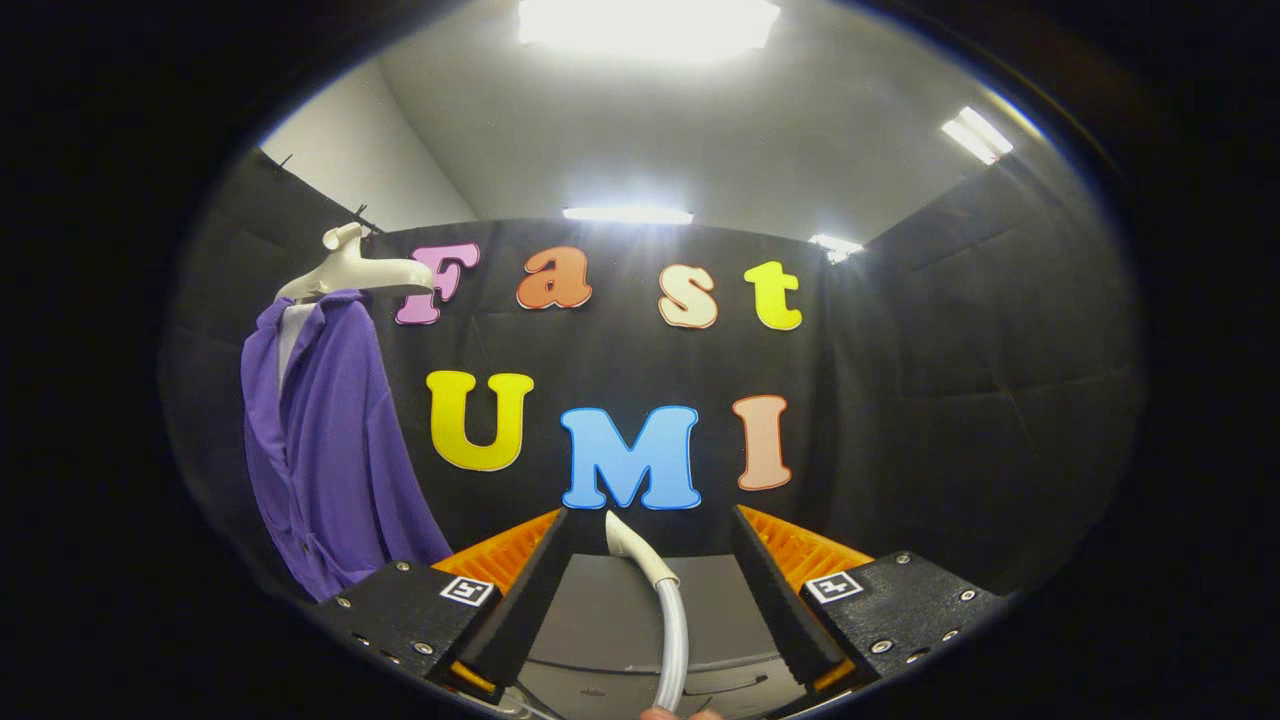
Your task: Iron the clothes twice with a garment steamer, once on the left side and once on the right side.
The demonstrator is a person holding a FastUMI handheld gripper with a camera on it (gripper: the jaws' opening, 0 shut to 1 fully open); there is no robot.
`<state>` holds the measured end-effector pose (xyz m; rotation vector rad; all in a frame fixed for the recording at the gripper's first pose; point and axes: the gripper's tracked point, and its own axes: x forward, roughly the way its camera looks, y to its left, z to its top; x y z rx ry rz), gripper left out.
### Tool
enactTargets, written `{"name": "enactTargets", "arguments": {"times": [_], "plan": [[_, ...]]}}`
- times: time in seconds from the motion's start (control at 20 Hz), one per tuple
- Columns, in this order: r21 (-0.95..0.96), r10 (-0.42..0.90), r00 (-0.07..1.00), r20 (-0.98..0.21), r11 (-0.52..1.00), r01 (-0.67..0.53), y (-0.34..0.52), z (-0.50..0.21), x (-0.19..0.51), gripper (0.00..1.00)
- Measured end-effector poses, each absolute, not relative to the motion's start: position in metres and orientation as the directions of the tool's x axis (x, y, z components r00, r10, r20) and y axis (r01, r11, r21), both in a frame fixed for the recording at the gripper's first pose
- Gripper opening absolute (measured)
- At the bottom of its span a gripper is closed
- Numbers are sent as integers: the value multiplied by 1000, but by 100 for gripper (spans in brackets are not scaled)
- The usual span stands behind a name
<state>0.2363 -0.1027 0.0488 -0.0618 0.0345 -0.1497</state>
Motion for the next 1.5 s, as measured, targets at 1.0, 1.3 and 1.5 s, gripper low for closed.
{"name": "enactTargets", "arguments": {"times": [1.0,1.3,1.5], "plan": [[518,194,840,-507,847,118,-170,-109,416,95],[623,343,727,-595,769,147,-154,-155,425,94],[699,427,682,-593,694,173,-146,-164,430,93]]}}
